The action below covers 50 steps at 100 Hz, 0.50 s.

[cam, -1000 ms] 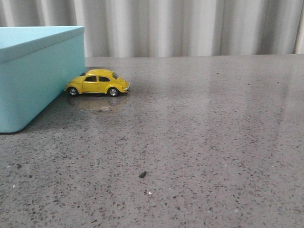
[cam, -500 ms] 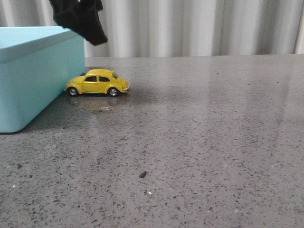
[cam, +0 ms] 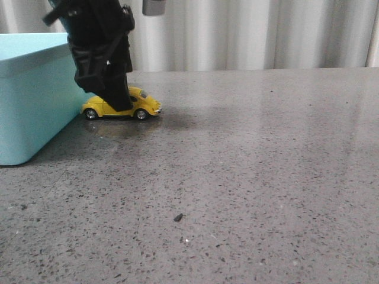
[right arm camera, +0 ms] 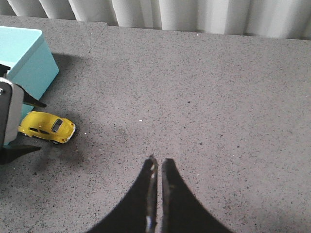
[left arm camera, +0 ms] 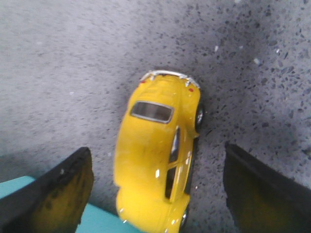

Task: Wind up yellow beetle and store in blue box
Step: 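Lower the left gripper around the yellow Beetle and close on it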

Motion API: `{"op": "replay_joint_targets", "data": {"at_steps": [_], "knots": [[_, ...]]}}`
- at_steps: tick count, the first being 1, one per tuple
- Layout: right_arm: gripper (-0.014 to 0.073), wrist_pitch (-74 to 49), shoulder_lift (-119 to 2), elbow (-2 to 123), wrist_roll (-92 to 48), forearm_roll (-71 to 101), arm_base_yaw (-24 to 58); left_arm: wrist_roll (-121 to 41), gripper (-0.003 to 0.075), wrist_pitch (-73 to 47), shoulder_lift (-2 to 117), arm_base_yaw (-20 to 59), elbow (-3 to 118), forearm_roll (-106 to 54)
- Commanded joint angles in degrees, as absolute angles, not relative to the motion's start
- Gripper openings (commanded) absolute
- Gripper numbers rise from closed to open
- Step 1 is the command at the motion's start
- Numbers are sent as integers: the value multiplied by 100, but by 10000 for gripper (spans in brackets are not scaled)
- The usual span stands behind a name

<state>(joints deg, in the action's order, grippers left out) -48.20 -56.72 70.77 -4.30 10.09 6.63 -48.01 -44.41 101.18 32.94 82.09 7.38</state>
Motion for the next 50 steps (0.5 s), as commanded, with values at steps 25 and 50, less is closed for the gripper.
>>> {"op": "replay_joint_targets", "data": {"at_steps": [25,50], "knots": [[-61,-4397,-5572,7227,-468,1027,660,-4780,513,-4037,10028,3073,8428,957],[-61,-4386,-5572,7227,-468,1027,660,-4880,512,-4014,10078,2911,8428,853]]}}
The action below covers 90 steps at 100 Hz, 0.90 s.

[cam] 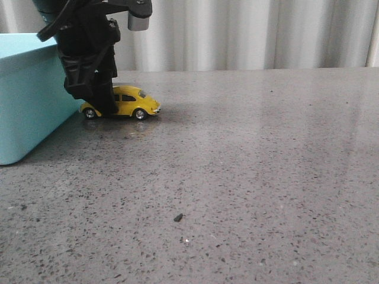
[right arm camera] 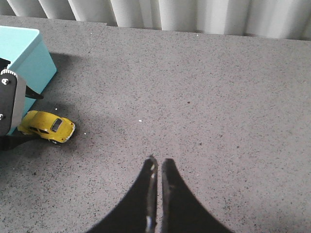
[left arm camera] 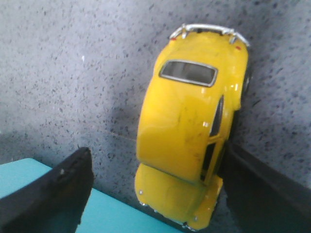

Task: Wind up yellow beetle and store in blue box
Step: 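Lower the left gripper around the yellow Beetle and close on it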

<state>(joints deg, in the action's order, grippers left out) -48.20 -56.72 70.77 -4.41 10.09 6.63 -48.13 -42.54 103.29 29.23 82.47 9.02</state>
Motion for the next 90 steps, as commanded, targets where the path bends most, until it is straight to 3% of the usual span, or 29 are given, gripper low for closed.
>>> {"op": "replay_joint_targets", "data": {"at_steps": [1,72,90], "knots": [[-61,-4386,-5572,7227,-468,1027,660,-4899,512,-4004,10078,2911,8428,816],[-61,-4387,-5572,7227,-468,1027,660,-5662,510,-4008,10215,2911,8438,-38],[-61,-4387,-5572,7227,-468,1027,660,-5662,394,-4033,10215,2911,8438,-38]]}}
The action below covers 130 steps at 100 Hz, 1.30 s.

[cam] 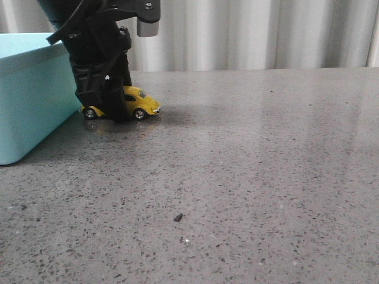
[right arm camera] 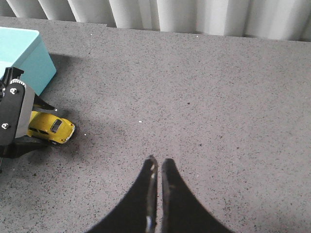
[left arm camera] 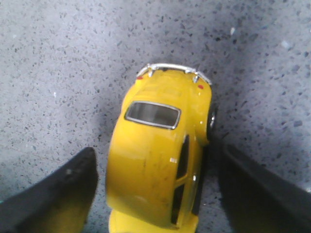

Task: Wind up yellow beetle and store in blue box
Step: 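Lower the left gripper around the yellow Beetle and close on it, then lift the yellow Beetle with the left gripper and carry it over the blue box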

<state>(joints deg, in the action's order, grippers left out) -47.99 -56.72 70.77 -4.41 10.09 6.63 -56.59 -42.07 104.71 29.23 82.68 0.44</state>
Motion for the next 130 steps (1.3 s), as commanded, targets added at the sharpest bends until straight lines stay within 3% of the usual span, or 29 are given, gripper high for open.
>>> {"op": "replay_joint_targets", "data": {"at_steps": [1,18,30,75,130], "knots": [[-61,-4387,-5572,7227,-468,1027,660,-5662,387,-4033,10215,2911,8438,-38],[-61,-4387,-5572,7227,-468,1027,660,-5662,240,-4033,10215,2911,8438,-38],[-61,-4397,-5572,7227,-468,1027,660,-5662,197,-4033,10215,2911,8438,-38],[-61,-4397,-5572,7227,-468,1027,660,-5662,196,-4054,10155,2911,8499,-38],[-61,-4397,-5572,7227,-468,1027,660,-5652,196,-4602,10133,2911,9809,-115]]}}
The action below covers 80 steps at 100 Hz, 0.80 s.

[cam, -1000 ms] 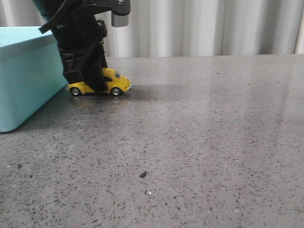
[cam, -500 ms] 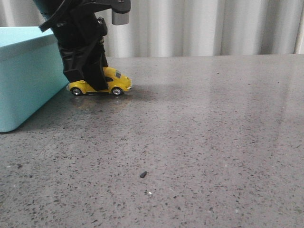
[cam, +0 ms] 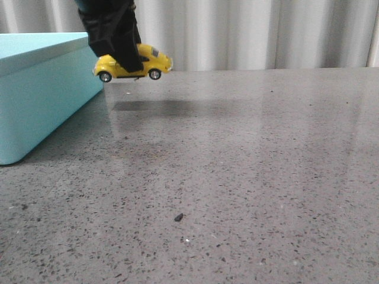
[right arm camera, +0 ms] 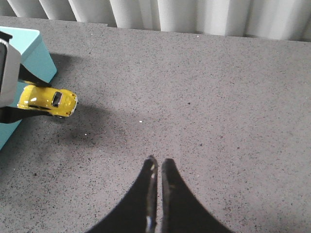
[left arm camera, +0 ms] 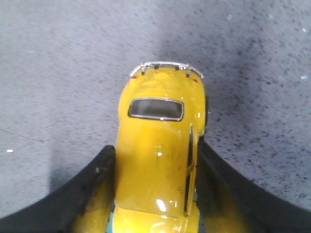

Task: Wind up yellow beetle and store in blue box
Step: 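Lift the yellow Beetle with the left gripper and carry it over the blue box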

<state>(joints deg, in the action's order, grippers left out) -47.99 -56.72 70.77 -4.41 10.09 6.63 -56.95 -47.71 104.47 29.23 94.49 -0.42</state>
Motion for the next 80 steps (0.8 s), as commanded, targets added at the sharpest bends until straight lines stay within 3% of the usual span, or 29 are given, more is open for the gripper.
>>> {"op": "replay_joint_targets", "data": {"at_steps": [1,42,80], "knots": [[-61,-4397,-5572,7227,-468,1027,660,-5652,195,-4602,10133,2911,9825,-115],[-61,-4409,-5572,7227,-468,1027,660,-5153,186,-5331,9980,2911,10988,-119],[-61,-4421,-5572,7227,-468,1027,660,-3961,186,-6057,9447,2835,11023,1105]]}}
